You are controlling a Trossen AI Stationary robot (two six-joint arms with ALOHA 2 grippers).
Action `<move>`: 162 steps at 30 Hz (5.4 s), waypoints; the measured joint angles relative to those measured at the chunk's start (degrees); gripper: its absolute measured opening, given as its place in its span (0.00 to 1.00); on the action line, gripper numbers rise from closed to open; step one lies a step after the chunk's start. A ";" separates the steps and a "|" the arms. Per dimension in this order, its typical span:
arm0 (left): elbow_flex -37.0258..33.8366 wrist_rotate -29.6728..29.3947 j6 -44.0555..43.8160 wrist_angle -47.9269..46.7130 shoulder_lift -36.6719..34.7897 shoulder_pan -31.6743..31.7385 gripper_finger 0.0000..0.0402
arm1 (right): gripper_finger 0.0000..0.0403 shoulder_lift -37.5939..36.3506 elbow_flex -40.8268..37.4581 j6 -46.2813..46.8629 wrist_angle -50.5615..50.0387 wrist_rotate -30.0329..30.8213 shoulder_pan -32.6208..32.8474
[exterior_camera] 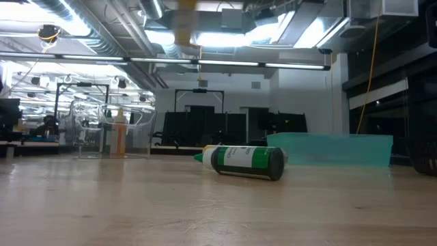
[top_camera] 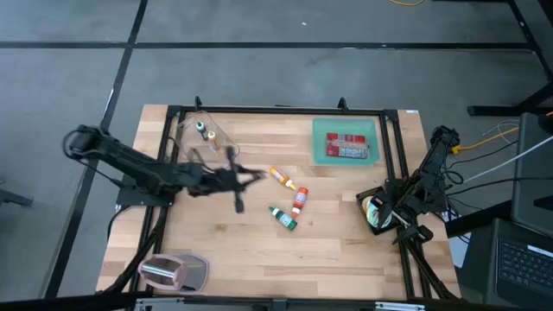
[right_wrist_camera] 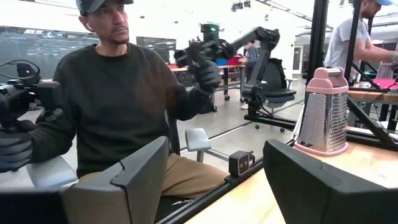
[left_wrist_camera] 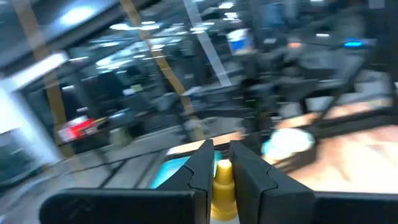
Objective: Pick & Place Food Item
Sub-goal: Put the bottom yellow food coloring bottle into the transparent bin, then put the green food coloring bottle into the transparent bin
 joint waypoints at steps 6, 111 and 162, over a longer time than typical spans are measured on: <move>-11.65 -12.13 -0.46 -0.12 -15.80 0.06 0.07 | 0.64 0.00 0.00 -0.43 0.00 0.46 -0.02; -40.24 24.33 -20.75 39.89 9.65 49.99 0.07 | 0.64 0.00 0.00 -1.38 0.02 1.29 -0.02; -36.35 43.28 -23.61 58.04 -1.34 42.52 0.28 | 0.64 0.00 0.00 -2.85 0.02 1.51 0.00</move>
